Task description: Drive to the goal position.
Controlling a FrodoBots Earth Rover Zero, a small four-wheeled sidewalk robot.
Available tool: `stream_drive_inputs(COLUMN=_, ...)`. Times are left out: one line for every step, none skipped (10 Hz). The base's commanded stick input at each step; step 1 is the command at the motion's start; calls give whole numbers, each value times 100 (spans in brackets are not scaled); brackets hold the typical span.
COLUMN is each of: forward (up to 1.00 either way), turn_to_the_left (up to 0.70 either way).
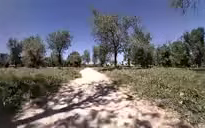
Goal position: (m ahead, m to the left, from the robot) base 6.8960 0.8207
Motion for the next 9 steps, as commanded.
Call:
stream_drive_inputs(forward=85, turn_to_the_left=0)
stream_drive_inputs(forward=85, turn_to_the_left=0)
stream_drive_inputs(forward=85, turn_to_the_left=0)
stream_drive_inputs(forward=85, turn_to_the_left=16)
stream_drive_inputs(forward=85, turn_to_the_left=27)
stream_drive_inputs(forward=85, turn_to_the_left=31)
stream_drive_inputs(forward=85, turn_to_the_left=28)
stream_drive_inputs(forward=85, turn_to_the_left=6)
stream_drive_inputs(forward=85, turn_to_the_left=0)
